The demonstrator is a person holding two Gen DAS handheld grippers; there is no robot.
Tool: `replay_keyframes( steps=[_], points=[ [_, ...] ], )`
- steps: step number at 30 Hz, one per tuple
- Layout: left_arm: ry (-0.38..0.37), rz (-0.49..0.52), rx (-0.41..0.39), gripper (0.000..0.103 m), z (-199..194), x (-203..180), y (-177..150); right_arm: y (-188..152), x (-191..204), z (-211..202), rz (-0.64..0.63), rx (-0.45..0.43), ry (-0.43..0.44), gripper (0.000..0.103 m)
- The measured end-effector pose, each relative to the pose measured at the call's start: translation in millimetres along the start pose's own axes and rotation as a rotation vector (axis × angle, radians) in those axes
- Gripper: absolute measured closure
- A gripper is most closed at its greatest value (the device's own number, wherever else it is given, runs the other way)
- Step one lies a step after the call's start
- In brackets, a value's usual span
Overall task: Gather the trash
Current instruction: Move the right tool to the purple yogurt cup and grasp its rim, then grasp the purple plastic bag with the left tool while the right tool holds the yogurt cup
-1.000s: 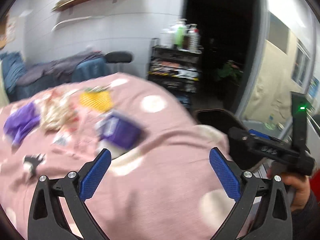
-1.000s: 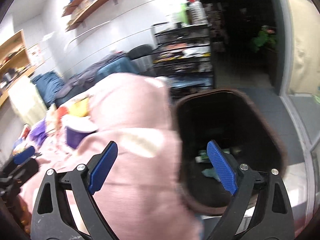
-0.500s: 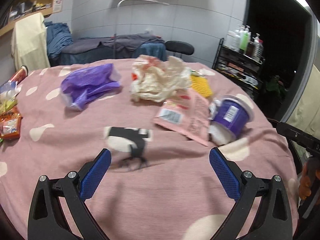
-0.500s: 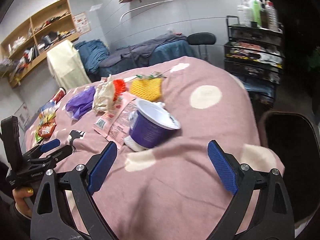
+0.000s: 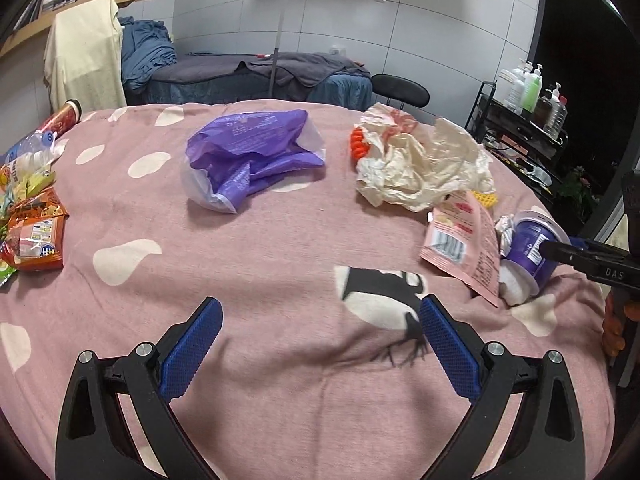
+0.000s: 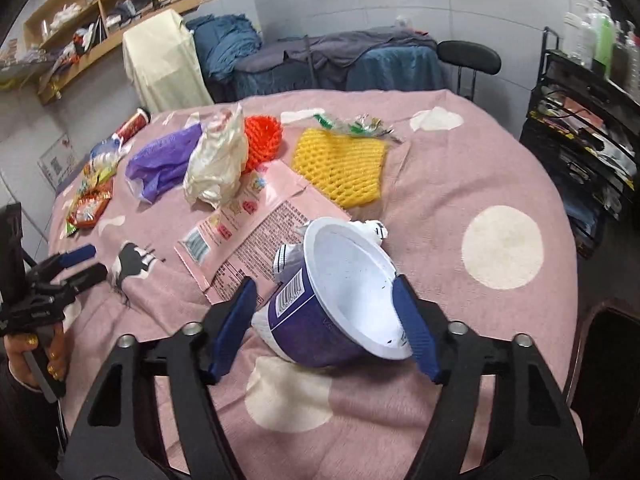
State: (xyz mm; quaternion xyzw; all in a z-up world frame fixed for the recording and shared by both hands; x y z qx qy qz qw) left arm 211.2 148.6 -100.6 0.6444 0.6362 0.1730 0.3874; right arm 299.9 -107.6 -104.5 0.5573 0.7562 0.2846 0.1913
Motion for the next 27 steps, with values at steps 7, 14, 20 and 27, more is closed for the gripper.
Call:
replay_keyframes(
  steps=[7,14,20,27],
  points=[
    [0.040,-0.066,-0.016,0.006,4.9,41.6,22.3,-17.3,19.1,-16.7,-0.055,-0.018,0.046,0.093],
    [0.076,-0.084,-0.064,0.006,17.5,80.5,65.7,-26.2,27.1,-53.2,-0.010,-0.110,0.063,0.094],
    [0.087,-0.041,-0.039,0.021,44.9,90.0,88.5,-31.0,20.7,-72.1,0.034,-0.152,0.037,0.094],
    [0.098,-0.051,0.009,0.078,63.8,92.5,93.0,-46.7,7.0,-81.5,0.090,-0.154,0.026,0.094]
  ],
)
Point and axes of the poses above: each gripper's, at about its wrist camera, not at the fingertips, and z roughly the way its jaws point, x to its left, y to its top, the point moved 5 cm from there along z, roughly the way its jaws point, and after that the axes turned 12 degrees about -y, right-handed, at the moved point
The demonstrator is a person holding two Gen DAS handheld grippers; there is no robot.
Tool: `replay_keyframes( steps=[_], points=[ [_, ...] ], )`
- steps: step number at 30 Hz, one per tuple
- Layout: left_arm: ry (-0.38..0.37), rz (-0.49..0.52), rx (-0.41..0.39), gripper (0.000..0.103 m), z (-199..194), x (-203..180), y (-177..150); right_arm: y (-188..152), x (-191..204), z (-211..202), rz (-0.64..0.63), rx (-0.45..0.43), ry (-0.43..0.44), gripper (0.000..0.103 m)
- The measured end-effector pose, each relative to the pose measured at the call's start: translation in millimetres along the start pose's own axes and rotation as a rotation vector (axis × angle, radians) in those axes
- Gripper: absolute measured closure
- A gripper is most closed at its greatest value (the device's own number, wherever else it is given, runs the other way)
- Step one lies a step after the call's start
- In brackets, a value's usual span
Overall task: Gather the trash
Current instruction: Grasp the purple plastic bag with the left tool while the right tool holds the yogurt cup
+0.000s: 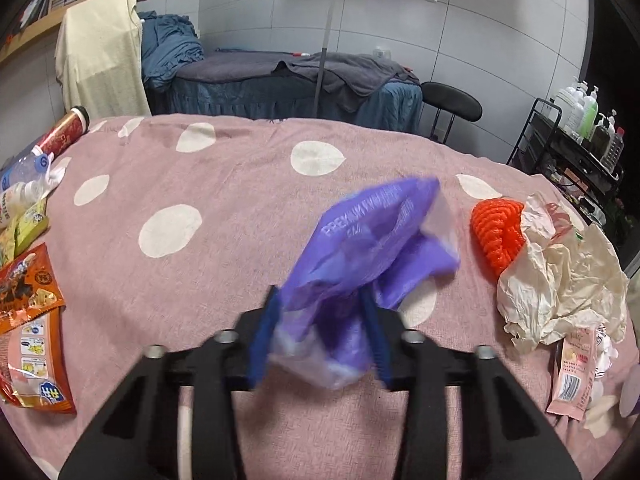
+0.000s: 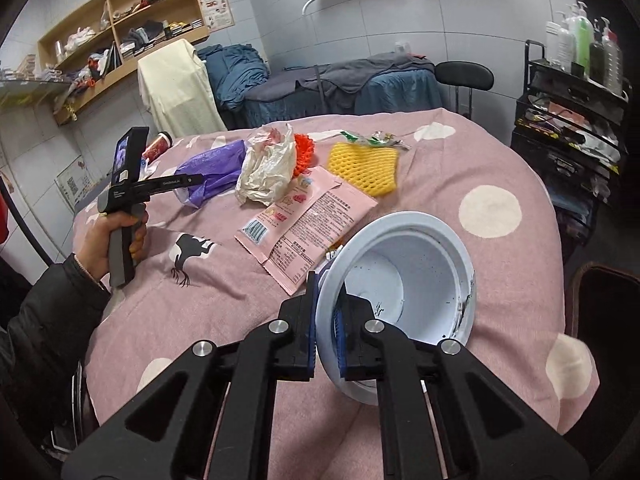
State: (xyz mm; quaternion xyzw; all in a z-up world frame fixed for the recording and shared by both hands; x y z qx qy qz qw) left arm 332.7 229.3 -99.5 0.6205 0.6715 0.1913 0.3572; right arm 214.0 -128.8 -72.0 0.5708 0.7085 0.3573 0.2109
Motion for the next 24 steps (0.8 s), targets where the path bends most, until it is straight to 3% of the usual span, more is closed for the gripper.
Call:
replay_keyframes(
  steps=[1,5,19,24],
  points=[
    [0.005,-0.006,0.003,0.085,-0.2,-0.3,-1.5,-1.5,-1.3,-1.4,0.006,-0.001,-0.001,0.094],
    [0.020,-0.030,-0.024,0.087,-10.7,-2.7,-7.9,-5.5,-6.8,-7.7,0.034,-0.014,-0.008,0.094],
    [0.009,-0.024,-0.189,0.088,-89.5,-49.9,-34.1,-13.3,-19.8,-34.5,0.081,-0.076,-0.009,0.094],
    [-0.044,-0.009,-0.229,0.088,-109.8,-78.9,-46.8,-19.4,-28.2,-43.0,0.105,-0.084,-0.009,0.094]
  ],
)
Point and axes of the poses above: each gripper's, at about its wrist camera, not at the fingertips, and z roughly the way its jaws point, x to its left, y to its top, the point moved 5 cm from there along z, roughly the way its jaws point, and after that the axes turned 12 degrees about -y, right-handed, at the moved point
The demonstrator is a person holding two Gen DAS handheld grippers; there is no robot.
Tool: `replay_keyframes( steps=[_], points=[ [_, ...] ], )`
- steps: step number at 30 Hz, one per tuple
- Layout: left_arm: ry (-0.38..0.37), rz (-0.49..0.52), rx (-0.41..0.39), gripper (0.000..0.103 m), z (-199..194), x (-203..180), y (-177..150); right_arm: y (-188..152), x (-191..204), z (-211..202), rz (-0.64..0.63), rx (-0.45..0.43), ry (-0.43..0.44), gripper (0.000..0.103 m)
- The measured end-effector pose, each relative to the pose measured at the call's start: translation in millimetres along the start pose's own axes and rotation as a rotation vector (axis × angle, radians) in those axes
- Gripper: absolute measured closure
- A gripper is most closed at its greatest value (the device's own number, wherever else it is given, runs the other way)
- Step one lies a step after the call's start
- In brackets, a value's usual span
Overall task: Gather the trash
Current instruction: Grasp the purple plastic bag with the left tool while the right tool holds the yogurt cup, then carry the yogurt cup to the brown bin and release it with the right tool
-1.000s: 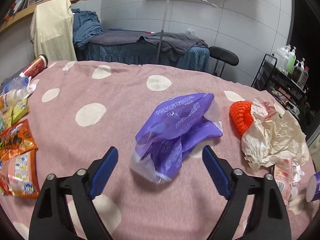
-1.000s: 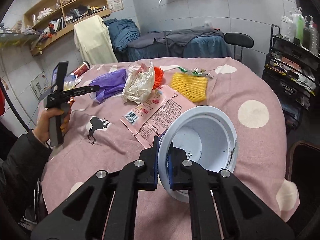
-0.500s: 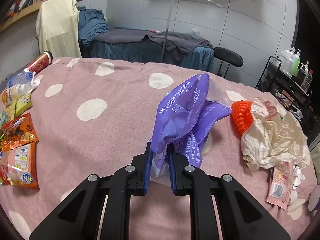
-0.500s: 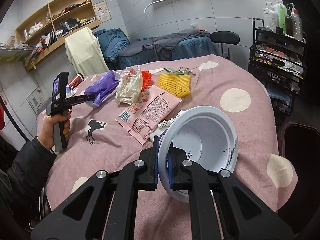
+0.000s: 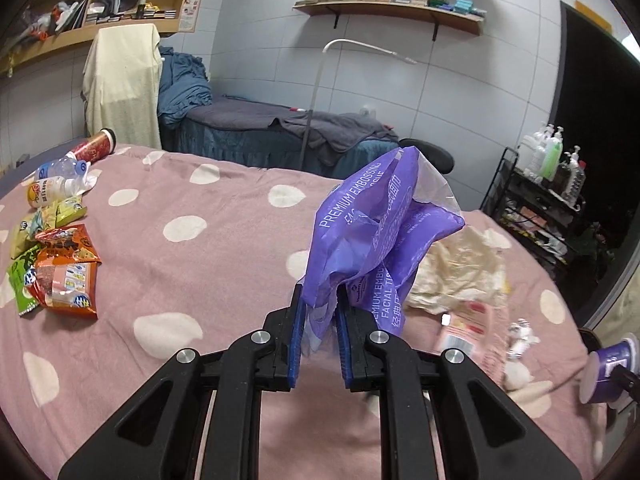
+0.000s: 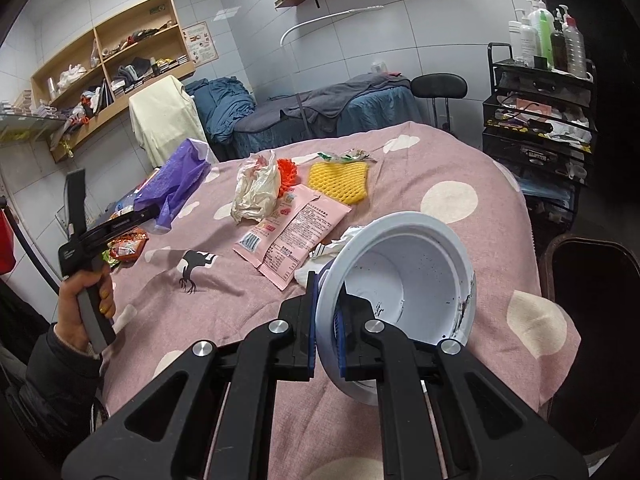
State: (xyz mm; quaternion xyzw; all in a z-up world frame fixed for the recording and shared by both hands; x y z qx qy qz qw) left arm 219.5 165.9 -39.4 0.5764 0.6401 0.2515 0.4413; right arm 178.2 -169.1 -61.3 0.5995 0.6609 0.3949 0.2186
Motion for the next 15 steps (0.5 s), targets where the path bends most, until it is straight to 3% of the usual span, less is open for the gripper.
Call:
replay_keyframes(
  steps=[15],
  points=[
    [-0.234,0.035,0.010,0.088,-17.7,-97.1,-32.6,-13.2,-53.1,-35.0,0.098,-0.043,-0.067,0.094]
  ],
)
Point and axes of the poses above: each gripper's, at about its wrist camera, not at the fingertips, and z roughly the way its jaws point, x to its left, y to its top, the point moved 5 cm from there along z, roughly the way its jaws point, and after that the axes turned 12 degrees about -y, right-handed, at the moved point
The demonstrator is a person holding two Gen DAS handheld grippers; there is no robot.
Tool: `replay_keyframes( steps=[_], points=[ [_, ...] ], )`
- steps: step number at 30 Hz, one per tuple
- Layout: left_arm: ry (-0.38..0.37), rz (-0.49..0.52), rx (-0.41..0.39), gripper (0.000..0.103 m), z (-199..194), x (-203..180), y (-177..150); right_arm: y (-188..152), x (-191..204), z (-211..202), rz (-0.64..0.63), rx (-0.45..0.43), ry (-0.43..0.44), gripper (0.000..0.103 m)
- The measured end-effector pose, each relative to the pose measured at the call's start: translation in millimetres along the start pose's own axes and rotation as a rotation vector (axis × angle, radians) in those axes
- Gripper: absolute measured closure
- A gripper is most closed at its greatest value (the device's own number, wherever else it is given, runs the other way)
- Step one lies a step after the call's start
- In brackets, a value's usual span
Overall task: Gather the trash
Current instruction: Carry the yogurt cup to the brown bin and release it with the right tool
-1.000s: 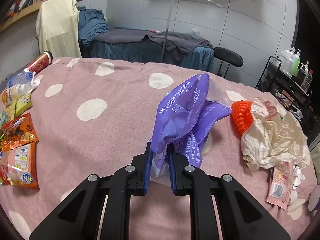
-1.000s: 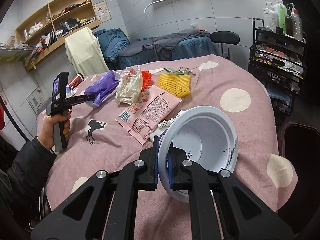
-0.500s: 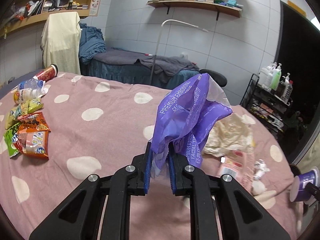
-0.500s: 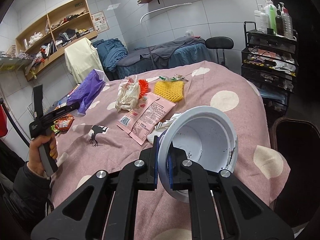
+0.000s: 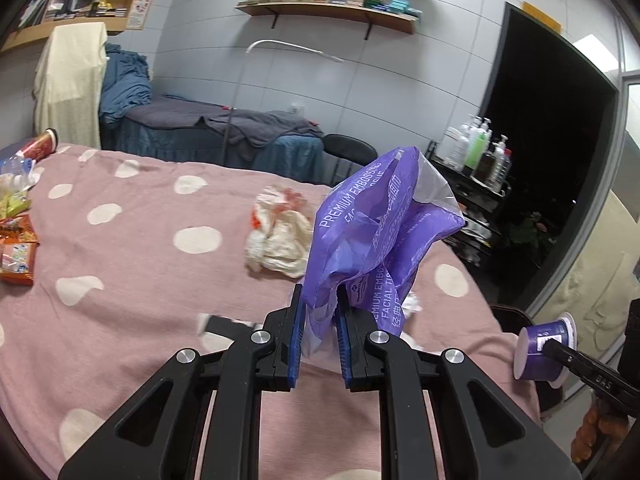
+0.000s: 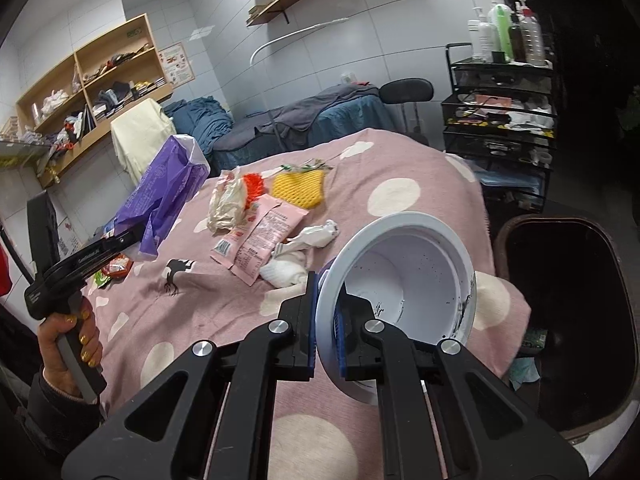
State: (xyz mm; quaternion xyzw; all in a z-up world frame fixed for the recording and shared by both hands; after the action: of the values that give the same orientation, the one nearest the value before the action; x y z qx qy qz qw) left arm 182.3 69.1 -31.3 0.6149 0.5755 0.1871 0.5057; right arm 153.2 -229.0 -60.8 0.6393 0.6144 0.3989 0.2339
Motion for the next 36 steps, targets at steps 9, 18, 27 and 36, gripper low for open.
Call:
replay_keyframes(
  steps=[9,18,27,36],
  points=[
    [-0.124,0.051,0.049,0.088,21.2,-57.8,-16.9,-3.4,-55.8,-14.0,0.088,-0.022,-0.093,0.094],
    [-0.231,0.115,0.124,0.088,51.1,-115.7,-36.5,-1.3,-124.7,4.0,0.177,0.015,-0.242,0.094],
    [-0.290,0.163,0.182,0.088,69.6,-150.2,-49.0,-16.2,-184.3,60.1,0.269,0.165,-0.330,0.094],
    [-0.308,0.184,0.225,0.088,84.7,-164.6,-59.0,-42.5,-200.1,95.6,0.285,0.296,-0.394,0.091]
  ],
)
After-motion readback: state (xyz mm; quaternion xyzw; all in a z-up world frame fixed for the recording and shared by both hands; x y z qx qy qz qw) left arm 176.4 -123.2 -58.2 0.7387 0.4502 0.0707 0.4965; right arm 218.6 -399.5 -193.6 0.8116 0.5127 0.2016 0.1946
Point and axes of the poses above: each gripper's, at about its wrist camera, not at the fingertips, and z roughly the way its jaws point, x to its left, y to its top, the point moved 5 cm from there along z, roughly the way its jaws point, and after that the axes turned 12 degrees about -y, right-handed, at the moved point
